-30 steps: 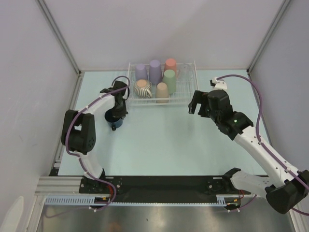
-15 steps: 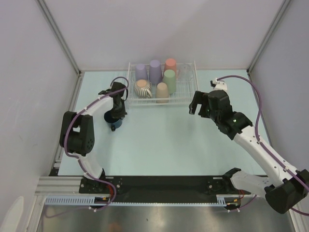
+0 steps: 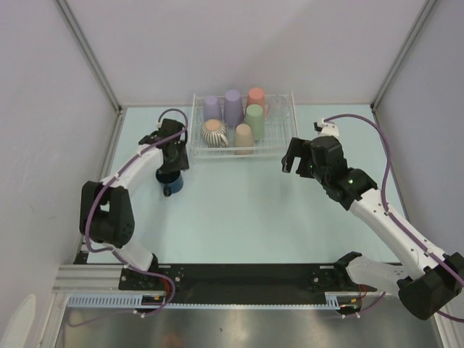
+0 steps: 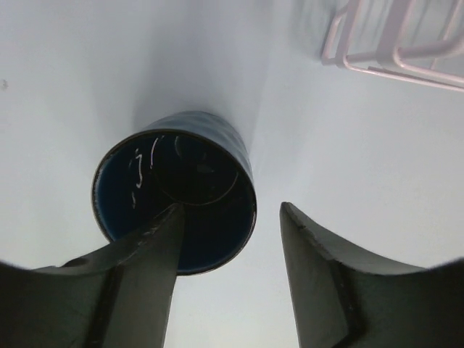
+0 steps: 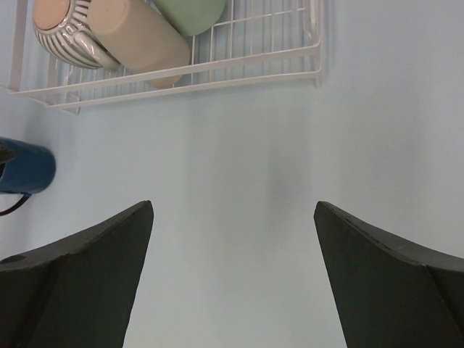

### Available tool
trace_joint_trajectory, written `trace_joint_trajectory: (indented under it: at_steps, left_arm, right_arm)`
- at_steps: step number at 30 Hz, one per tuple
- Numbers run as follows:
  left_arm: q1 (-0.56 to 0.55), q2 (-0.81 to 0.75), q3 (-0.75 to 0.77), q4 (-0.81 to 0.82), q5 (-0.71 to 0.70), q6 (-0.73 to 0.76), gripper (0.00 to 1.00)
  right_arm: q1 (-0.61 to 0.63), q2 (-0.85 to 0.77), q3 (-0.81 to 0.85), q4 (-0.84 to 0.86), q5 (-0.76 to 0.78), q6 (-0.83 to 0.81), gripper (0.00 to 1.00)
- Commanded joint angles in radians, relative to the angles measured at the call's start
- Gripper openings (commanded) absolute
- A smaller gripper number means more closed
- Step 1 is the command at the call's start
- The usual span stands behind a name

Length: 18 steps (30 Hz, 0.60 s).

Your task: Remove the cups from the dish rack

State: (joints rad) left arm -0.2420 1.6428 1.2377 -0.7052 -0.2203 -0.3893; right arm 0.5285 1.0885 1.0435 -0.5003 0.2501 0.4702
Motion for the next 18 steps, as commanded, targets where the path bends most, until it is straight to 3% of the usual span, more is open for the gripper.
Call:
trace_joint_trajectory:
  at_steps: [1,2,3,6,9,14,18]
  left_arm:
    - [-0.026,-0.109,0.044,-0.008,-0.053,0.006,0.74]
    - [-0.052,-0.118,0.072,-0.04,-0.066,0.012,0.75]
    - [-0.069,-0.133,0.103,-0.059,-0.111,0.029,0.99]
    - [-0.12,-0.158,0.224,-0.125,-0.151,0.041,1.0]
    - [-0.135,-0.244,0.252,-0.096,-0.084,0.024,1.0]
    - [-0.134,-0.489,0.06,0.169,0.195,-0.035,1.0]
    - [-0.134,-0.603,-0.087,0.291,0.331,-0.121,1.0]
  right_arm:
    - [0.014,-0.006,0.009,0.032,0.014,-0.005,1.0]
    - [0.014,-0.006,0.015,0.028,0.017,-0.019,1.0]
    - [0.014,-0.006,0.019,0.025,0.02,-0.025,1.0]
    - [0.013,0.007,0.044,0.008,0.029,-0.047,1.0]
    - [0.011,0.017,0.064,0.016,0.005,-0.056,1.0]
    - [0.008,0.034,0.059,0.142,-0.17,-0.051,1.0]
    - [0.001,0.074,0.046,0.273,-0.291,0.02,1.0]
